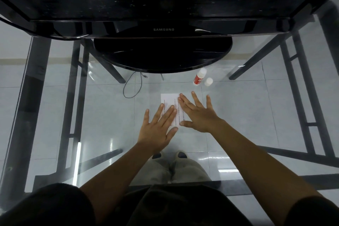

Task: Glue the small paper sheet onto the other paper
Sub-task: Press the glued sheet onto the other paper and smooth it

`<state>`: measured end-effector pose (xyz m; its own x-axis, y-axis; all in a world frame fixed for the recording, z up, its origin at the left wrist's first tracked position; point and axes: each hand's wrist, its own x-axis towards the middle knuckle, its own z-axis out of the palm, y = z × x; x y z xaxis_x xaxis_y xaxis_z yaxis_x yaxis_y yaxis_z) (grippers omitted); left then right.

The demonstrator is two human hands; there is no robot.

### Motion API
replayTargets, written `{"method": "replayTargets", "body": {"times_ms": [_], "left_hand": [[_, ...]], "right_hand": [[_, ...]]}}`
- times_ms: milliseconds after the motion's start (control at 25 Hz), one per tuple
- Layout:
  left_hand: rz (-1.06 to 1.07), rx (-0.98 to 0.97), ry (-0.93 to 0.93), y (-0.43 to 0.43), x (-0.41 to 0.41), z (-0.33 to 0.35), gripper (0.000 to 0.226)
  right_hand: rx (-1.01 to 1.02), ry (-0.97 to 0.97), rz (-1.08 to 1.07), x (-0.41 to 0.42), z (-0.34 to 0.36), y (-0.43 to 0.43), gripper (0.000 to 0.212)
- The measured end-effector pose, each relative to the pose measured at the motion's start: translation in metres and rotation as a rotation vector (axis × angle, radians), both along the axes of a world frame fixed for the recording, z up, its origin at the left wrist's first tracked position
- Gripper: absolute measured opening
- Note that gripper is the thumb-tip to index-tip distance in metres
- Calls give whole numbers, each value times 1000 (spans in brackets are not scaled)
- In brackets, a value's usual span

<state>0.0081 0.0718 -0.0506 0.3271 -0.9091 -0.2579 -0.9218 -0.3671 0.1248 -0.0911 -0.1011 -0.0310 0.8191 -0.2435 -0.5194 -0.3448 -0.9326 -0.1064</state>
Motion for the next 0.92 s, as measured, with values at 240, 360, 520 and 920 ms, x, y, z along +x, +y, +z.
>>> {"method": "replayTargets", "body": {"times_ms": [240,360,520,920], "left_hand": [[152,-23,11,3,14,4,61],[44,-2,29,-16,16,4,58],[81,22,17,-30,44,3,58],[37,64,47,-3,39,-4,67]], "right_hand": [[74,5,-20,0,-1,-1,87],[72,4,-14,0,0,-1,87],[80,20,-21,1,2,0,87],[135,-49,-15,-5,-4,-3,86]]}}
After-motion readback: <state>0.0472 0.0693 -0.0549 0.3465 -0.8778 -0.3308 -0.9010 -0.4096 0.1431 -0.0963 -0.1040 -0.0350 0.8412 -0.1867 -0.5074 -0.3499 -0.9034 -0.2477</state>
